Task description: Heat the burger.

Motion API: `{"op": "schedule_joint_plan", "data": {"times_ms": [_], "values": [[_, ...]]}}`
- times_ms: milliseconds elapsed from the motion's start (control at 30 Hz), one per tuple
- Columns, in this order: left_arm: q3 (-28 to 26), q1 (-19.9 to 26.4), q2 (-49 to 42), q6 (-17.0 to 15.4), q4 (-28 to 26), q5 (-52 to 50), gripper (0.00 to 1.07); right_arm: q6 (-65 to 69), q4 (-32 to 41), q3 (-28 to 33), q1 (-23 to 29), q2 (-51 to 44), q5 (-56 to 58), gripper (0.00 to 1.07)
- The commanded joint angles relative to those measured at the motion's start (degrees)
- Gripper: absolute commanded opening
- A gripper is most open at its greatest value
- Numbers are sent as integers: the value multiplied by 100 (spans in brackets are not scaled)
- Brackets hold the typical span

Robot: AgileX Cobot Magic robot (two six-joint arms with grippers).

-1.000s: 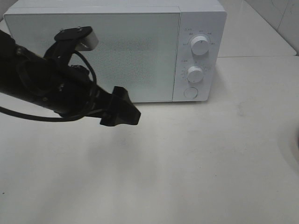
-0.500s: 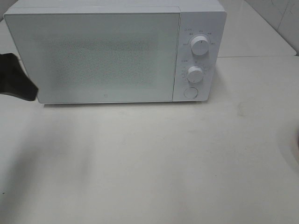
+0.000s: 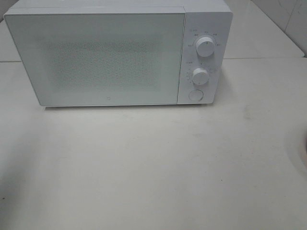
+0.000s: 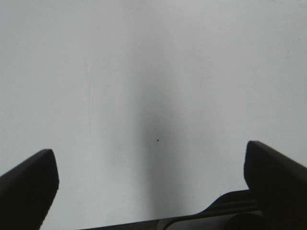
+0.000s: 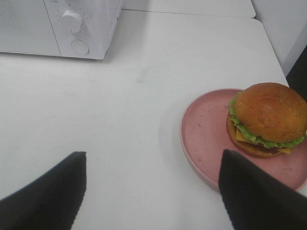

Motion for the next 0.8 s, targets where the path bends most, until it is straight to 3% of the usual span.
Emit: {"op": "schedule_joint_plan", "data": {"times_ms": [33, 400, 800], "values": [[292, 29, -407, -34, 103, 11, 98, -23, -6, 17, -23, -155, -34, 75], [1473, 29, -2057, -34, 218, 40, 98, -23, -6, 17, -23, -155, -34, 75], [1644, 29, -3484, -34, 206, 138, 98, -17, -6, 17, -23, -155, -34, 75]]}}
